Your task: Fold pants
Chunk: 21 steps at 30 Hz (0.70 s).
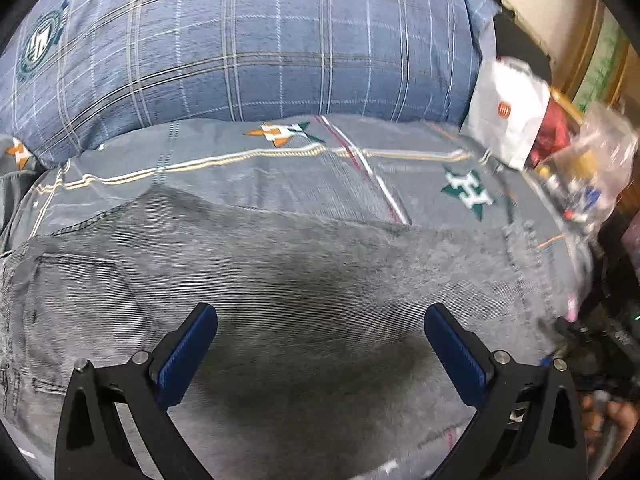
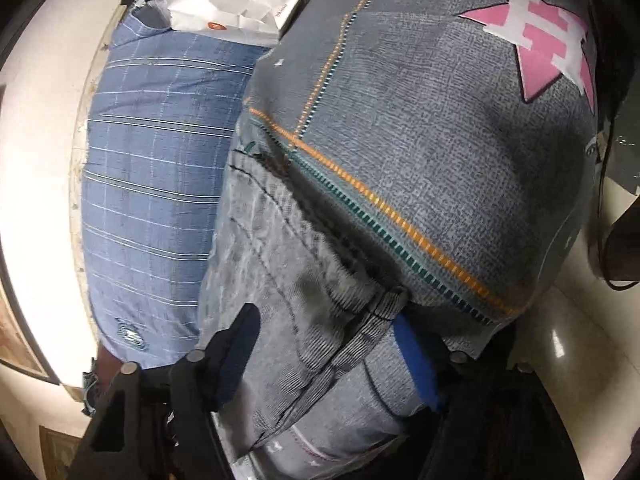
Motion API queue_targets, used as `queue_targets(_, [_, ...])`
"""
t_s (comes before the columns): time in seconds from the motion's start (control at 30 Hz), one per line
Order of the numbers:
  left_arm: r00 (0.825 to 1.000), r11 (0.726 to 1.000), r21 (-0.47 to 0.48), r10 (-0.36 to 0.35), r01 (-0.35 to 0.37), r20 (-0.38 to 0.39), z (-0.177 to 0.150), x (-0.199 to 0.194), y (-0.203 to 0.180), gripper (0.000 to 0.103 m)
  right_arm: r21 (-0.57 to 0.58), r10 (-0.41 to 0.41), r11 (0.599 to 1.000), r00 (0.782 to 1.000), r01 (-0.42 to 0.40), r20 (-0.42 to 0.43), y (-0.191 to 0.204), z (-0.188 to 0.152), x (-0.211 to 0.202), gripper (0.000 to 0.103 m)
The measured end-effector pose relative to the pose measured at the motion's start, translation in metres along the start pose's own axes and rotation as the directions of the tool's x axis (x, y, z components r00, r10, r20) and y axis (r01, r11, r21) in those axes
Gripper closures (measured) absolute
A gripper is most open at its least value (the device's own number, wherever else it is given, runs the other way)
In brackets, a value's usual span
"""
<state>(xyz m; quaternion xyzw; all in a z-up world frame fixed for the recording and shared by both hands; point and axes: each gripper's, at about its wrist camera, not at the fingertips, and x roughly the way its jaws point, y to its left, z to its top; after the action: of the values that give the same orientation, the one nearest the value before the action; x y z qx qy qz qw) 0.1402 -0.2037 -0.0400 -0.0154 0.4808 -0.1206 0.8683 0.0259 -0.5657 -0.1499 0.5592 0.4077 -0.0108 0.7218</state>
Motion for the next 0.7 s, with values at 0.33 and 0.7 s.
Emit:
queue_targets(0.33, [0.983, 0.964, 0.195, 0.171, -0.182, 0.072, -0.001, 0.003, -0.031, 0.000, -0.061, -0.140, 0.988, 0.990, 0.140, 0.011, 0.017, 0.004, 0.007, 0.056])
queue_targets(0.7, [0.968, 0.919, 0.318, 0.252, -0.232, -0.021, -0.015, 0.044, -0.039, 0.000, -0.283, -0.263, 0.917, 0.959, 0.282, 0.107, 0.095, -0.002, 0.010, 0.078])
